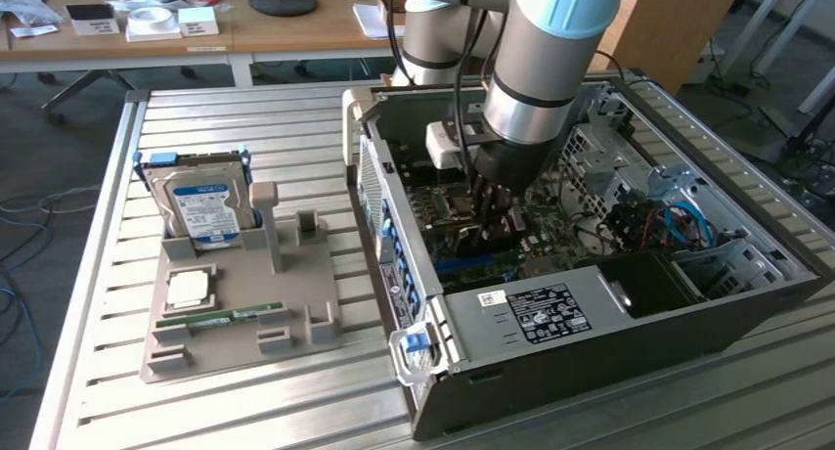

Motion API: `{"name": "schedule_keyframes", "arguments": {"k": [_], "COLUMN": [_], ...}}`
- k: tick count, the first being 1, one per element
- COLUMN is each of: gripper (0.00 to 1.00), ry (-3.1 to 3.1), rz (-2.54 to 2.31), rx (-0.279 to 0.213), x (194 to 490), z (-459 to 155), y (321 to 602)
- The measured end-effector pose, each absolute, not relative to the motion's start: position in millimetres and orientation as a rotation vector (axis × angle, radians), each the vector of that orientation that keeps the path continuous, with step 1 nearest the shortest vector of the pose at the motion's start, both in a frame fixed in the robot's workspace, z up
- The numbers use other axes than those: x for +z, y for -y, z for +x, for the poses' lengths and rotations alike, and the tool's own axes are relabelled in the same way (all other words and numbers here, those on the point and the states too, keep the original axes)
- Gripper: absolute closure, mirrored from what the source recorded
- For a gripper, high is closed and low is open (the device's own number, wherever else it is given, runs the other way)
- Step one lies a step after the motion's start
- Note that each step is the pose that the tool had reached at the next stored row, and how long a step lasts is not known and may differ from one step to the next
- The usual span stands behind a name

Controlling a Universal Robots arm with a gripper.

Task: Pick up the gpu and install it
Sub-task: 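Insert the gpu into the slot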

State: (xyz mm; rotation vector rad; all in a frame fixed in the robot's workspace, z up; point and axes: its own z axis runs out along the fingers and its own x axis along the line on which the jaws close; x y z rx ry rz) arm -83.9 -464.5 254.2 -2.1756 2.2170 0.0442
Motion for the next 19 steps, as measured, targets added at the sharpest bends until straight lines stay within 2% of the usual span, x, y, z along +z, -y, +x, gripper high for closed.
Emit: {"name": "schedule_keyframes", "arguments": {"k": [19], "gripper": [0.73], "ry": [-2.217], "rz": [-2.176], "rx": [0.044], "x": [253.0], "z": [-83.9], "y": [464.5]}}
